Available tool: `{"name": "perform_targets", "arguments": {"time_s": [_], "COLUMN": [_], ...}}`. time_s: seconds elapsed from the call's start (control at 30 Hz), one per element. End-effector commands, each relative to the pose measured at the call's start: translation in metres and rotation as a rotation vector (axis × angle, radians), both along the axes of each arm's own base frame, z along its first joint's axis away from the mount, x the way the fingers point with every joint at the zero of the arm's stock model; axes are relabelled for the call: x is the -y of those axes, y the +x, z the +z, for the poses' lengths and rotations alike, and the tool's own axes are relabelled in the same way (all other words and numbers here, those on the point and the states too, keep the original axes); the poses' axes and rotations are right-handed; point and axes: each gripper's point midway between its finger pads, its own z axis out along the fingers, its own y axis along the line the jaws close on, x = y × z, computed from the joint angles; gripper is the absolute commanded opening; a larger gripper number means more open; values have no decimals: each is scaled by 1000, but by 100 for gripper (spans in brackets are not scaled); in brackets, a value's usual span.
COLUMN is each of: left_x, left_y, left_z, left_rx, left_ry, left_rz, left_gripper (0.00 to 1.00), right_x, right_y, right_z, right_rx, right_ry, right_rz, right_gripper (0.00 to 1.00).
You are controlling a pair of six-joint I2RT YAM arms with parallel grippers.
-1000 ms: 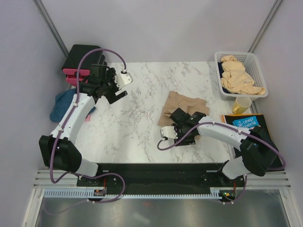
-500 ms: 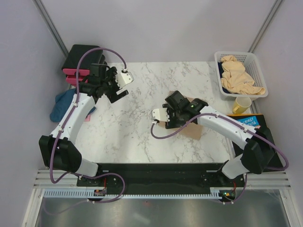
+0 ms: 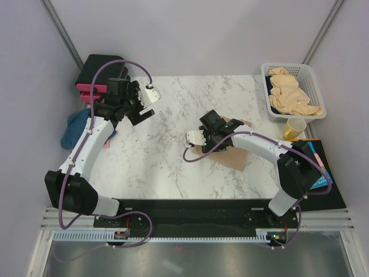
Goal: Fold and stack the t-shirts
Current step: Fold the long partially folded tshirt into a neat square
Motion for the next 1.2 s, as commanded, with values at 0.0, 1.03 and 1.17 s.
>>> {"name": "perform_targets", "arguments": {"time_s": [0.0, 1.03, 1.17], "left_x": [-1, 5, 5], "left_y": [1, 2, 1], "left_z": [12, -3, -1], "left_rx": [55, 14, 16], "left_ry": [6, -24, -26], "left_rz": [-9, -12, -11], "left_gripper": [100, 100, 100], "right_x": [-6, -41, -47], "right_y": [29, 149, 146], "right_z": [15, 24, 23], "right_rx": [118, 535, 492], "right_ry": [24, 116, 134], "right_rz": [-34, -150, -138], "right_gripper": [70, 68, 73]}}
